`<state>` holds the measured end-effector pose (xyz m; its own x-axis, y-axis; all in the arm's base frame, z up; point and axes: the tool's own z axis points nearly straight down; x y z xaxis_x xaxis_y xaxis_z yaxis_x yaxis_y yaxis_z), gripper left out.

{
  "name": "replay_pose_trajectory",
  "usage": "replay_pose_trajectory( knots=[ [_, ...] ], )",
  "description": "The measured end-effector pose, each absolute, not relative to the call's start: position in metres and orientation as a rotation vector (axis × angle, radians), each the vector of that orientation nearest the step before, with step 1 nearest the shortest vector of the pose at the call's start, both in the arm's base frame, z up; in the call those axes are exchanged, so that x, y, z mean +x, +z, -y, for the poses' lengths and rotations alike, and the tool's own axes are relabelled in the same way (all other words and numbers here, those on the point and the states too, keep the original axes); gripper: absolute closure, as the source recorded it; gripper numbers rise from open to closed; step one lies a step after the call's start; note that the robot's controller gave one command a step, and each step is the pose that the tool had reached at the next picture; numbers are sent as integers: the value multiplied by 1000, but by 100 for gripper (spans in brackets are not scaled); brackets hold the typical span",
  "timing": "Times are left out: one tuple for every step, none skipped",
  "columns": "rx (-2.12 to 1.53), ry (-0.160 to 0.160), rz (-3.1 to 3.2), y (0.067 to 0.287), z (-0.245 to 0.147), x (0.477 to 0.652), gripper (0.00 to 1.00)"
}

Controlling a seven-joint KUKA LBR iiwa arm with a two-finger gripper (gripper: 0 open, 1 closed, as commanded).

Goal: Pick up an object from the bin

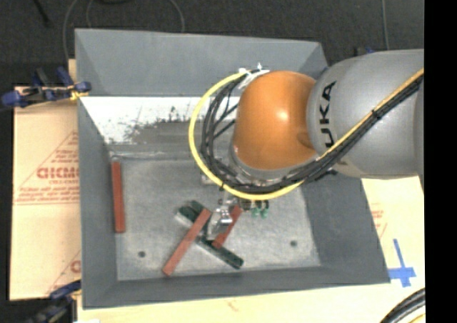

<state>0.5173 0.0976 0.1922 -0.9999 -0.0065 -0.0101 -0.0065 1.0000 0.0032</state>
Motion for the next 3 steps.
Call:
replay_pose_trajectory(
  knots=[
    [-274,0,-3123,122,-109,500,0],
    [-279,19,-3101,82,-107,503,100],
    [-275,19,-3102,82,-107,503,100]
  ],
)
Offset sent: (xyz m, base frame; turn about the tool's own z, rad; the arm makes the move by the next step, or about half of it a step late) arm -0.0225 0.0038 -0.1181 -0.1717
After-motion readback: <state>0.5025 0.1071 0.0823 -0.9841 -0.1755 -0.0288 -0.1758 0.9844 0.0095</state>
